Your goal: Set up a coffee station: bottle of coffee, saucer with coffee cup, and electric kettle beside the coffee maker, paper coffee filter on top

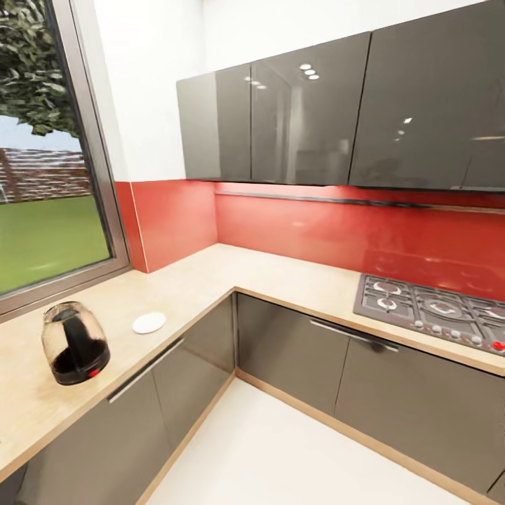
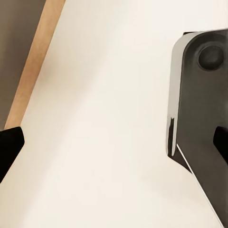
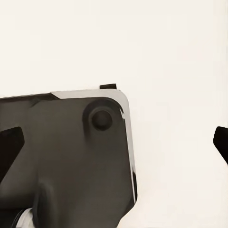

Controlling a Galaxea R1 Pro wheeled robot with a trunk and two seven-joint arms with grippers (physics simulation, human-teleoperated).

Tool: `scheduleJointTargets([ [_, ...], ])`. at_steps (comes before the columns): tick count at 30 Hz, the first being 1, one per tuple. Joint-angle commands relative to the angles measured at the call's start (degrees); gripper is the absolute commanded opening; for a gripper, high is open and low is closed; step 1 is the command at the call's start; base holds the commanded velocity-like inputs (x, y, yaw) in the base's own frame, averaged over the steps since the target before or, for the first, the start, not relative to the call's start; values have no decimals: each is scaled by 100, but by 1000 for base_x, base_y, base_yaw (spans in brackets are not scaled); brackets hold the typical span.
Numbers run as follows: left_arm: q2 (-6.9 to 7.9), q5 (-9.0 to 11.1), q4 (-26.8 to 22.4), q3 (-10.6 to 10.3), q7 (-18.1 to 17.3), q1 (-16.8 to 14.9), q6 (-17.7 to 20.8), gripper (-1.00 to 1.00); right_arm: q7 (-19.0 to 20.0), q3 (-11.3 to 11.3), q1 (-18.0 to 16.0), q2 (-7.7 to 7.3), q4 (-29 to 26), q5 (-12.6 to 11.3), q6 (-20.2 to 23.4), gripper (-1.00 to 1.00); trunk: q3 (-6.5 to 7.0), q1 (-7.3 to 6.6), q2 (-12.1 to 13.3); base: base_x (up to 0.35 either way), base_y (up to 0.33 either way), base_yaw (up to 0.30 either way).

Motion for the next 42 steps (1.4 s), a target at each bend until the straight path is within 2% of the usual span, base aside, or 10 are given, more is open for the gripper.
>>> scheduleJointTargets([
  [1, -3, -60, -3, 40, 10, 2, -17, 100, 25, -37, -1, 0, 6, -13, -20, 100, 0, 4, -2, 184, -275, 0],
  [11, -3, -60, -3, 40, 10, -3, -17, 100, 24, -37, -1, 2, 2, -13, -17, 100, 0, 4, -2, 180, -278, 46],
  [32, 4, -51, -27, 40, 10, 1, -18, 100, 7, -37, -1, 15, 3, -13, -17, 100, 0, 4, -2, 177, -274, 269],
  [42, 1, -51, -29, 48, 10, 1, -28, 100, 7, -37, -1, 16, 3, -13, -17, 100, 0, 4, -2, 74, -66, 279],
])
